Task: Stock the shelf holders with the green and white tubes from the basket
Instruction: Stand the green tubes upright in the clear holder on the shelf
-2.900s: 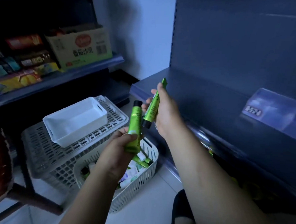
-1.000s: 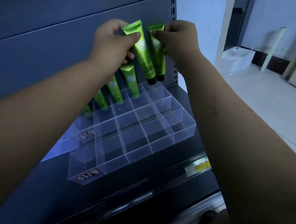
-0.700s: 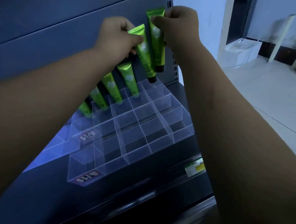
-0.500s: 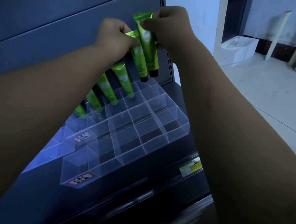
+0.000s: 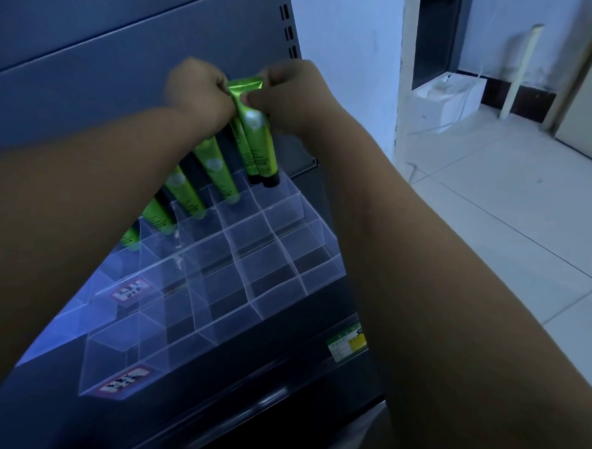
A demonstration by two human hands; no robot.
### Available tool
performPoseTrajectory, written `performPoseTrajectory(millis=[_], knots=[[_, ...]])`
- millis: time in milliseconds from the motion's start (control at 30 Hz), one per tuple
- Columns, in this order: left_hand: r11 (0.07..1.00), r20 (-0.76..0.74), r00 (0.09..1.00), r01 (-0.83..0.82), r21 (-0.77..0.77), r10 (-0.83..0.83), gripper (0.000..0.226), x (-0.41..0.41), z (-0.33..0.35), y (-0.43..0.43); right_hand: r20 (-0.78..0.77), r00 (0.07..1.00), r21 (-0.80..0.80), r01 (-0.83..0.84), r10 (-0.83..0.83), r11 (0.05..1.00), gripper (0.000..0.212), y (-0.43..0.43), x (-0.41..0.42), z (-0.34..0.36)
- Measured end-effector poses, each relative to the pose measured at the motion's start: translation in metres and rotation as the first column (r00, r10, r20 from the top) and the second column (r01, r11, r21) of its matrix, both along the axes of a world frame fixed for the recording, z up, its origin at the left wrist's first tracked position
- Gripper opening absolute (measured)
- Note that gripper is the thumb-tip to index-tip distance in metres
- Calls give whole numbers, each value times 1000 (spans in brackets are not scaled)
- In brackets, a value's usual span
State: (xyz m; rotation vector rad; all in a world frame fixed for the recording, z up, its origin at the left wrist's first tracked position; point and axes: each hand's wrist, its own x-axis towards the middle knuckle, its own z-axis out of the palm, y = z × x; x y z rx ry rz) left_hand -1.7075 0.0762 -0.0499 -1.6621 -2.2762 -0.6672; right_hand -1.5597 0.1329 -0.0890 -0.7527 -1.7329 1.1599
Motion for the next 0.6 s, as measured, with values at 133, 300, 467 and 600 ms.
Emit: performPoseTrajectory(millis=[133, 300, 467, 600], knots=[[999, 56, 998, 32, -9, -31, 18, 0, -2, -4, -6, 999, -29, -39, 39, 999, 23, -2, 1, -7], [1000, 139, 990, -9, -10, 10, 28, 2, -3, -5, -9, 995, -81, -96, 96, 992, 22, -5, 4, -15], [997, 91, 995, 56, -51, -51, 33, 1, -6, -9, 25, 996, -94, -84, 87, 992, 17, -8, 3, -23], [997, 99, 993, 68, -46, -64, 34, -2, -7, -9, -7, 994, -139, -113, 113, 984, 13, -10, 3, -27]])
